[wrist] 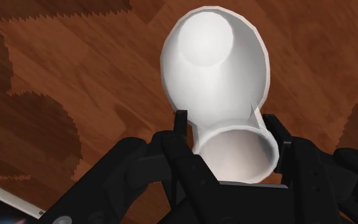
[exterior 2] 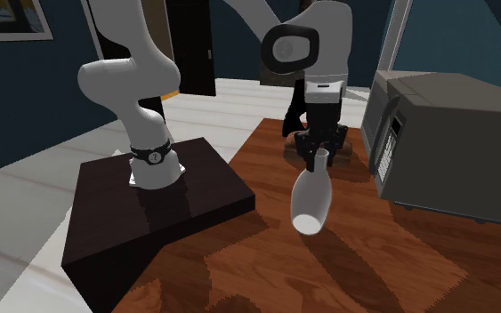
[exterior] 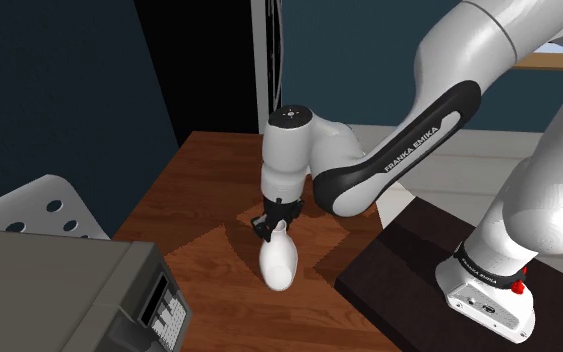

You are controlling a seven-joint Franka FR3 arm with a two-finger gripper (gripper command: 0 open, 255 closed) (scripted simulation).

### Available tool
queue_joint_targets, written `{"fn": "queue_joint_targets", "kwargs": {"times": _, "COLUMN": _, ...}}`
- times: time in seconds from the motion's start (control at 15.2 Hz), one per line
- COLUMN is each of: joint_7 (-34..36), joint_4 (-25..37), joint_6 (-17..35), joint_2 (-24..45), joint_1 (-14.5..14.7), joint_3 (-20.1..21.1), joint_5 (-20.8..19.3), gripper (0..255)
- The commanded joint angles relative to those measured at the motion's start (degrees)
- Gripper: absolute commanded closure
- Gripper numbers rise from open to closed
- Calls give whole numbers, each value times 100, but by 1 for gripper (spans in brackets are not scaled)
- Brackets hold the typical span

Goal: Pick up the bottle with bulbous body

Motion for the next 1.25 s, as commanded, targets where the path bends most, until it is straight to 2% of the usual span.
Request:
{"fn": "queue_joint_targets", "kwargs": {"times": 0.0, "joint_7": 3, "joint_4": -9, "joint_6": -2, "joint_2": 16, "joint_1": 1, "joint_3": 0, "joint_5": 0, "gripper": 255}}
{"fn": "queue_joint_targets", "kwargs": {"times": 0.73, "joint_7": -557, "joint_4": 216, "joint_6": -729, "joint_2": -657, "joint_1": -8, "joint_3": 20, "joint_5": 711, "gripper": 255}}
{"fn": "queue_joint_targets", "kwargs": {"times": 1.19, "joint_7": -751, "joint_4": 399, "joint_6": -1122, "joint_2": -924, "joint_1": 12, "joint_3": -21, "joint_5": 944, "gripper": 255}}
